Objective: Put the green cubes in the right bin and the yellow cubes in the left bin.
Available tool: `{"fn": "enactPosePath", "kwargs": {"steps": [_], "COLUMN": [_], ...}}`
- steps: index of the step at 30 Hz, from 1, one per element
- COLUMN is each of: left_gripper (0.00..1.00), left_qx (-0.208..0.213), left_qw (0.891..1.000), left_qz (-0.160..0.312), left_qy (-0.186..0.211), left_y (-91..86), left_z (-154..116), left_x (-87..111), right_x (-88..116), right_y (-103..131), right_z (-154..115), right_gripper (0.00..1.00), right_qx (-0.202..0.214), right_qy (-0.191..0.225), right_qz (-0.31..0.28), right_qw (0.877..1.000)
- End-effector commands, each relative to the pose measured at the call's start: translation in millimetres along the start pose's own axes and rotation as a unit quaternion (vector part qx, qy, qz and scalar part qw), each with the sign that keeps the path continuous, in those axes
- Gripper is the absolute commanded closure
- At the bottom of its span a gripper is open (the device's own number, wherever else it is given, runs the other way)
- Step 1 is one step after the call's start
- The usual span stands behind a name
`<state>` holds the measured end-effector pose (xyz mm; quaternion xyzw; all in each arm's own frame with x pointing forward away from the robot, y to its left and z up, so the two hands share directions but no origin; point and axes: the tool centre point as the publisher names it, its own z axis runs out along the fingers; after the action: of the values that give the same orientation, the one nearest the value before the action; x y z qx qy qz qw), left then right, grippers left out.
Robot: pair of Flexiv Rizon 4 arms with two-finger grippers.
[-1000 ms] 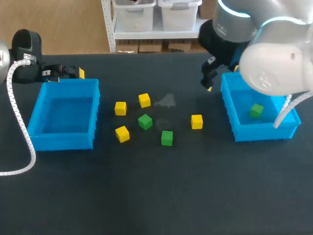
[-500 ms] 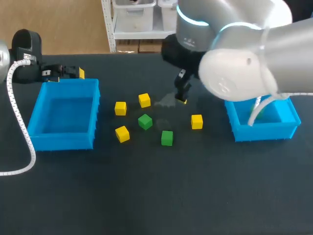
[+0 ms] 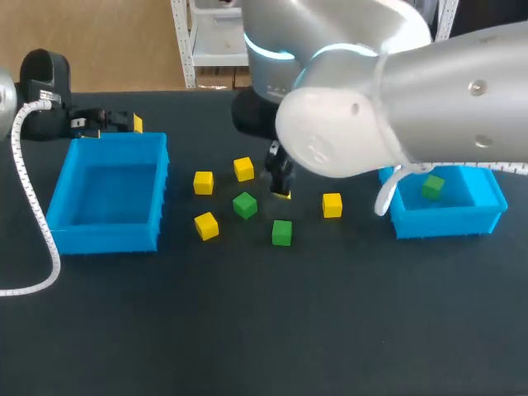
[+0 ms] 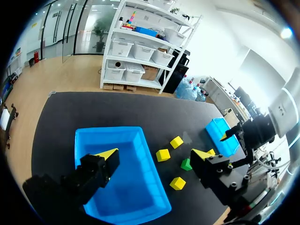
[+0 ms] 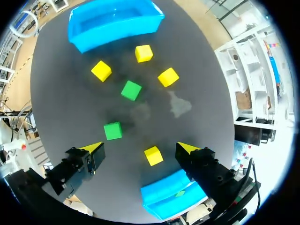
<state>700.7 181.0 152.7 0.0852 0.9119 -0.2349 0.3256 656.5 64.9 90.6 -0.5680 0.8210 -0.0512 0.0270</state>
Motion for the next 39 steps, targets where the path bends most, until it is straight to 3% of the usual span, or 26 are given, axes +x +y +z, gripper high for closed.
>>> {"fn": "enactPosePath", "kwargs": {"steps": [1,13,39], "left_gripper": [0.00,0.00,0.00], "left_qx": [0.005,0.005,0.005], "left_qw": [1.000,1.000,1.000], "left_qz": [0.001,0.001,0.001], "left_qy": [-0.003,-0.003,-0.003], "left_y": [2.3,2.3,2.3], "left_z": [0.0,0.0,0.0], "left_x": [1.3,1.3,1.3], "right_x": [-2.1,0.1,-0.9], "right_y": [7.0,35.6,49.2], "right_z": [10.8,32.6,79.6], "right_gripper": [0.00,0.00,0.00], "right_qx": [-0.001,-0.014,-0.036], "right_qy": [0.005,0.007,0.017], "right_qz": [-0.003,-0.028,-0.031], "right_qw": [1.000,0.999,0.999]}}
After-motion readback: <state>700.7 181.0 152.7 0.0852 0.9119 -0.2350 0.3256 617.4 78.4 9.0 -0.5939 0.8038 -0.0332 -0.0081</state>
